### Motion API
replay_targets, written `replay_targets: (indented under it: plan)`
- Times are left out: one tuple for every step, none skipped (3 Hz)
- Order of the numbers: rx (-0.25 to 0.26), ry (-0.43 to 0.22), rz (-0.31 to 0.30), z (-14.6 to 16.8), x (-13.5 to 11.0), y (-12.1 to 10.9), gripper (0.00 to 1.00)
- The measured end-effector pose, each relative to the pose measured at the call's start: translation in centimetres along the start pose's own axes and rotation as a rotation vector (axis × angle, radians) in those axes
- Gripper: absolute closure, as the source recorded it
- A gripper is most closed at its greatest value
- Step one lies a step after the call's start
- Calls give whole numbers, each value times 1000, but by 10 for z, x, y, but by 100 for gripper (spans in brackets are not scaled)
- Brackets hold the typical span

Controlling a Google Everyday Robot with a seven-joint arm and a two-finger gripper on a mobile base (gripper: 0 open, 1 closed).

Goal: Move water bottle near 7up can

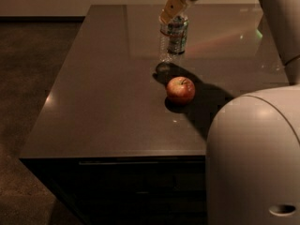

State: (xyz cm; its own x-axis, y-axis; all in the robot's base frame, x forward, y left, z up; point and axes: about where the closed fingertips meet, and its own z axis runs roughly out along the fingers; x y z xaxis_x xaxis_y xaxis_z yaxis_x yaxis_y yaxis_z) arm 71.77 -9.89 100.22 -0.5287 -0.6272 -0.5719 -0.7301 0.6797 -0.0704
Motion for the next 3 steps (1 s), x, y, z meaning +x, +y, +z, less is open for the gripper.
replay_targets:
  plan:
    - [53,31,75,7,14,-23,74]
    - [60,44,101,12,22,-31,53]
    - [47,31,130,17,25,-37,28]
